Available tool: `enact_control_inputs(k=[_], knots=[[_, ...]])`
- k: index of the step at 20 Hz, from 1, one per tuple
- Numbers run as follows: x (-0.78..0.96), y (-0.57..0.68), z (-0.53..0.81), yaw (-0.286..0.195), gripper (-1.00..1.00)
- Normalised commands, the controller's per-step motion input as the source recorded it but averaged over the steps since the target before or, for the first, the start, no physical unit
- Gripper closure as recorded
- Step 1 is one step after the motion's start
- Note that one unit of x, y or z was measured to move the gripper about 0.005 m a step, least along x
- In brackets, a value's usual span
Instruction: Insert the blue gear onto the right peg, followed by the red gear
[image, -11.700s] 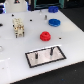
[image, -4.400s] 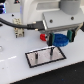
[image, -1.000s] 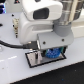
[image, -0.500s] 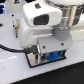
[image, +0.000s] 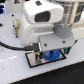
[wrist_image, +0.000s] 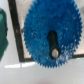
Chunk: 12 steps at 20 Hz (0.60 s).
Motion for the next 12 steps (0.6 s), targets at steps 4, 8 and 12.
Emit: enact_control_inputs(k=[4,8,12], knots=[[-0.4,0.15,0.35,0.0,-1.0],[-0.44,0.18,0.23,0.0,-1.0],[-0.55,0.18,0.1,0.0,-1.0]])
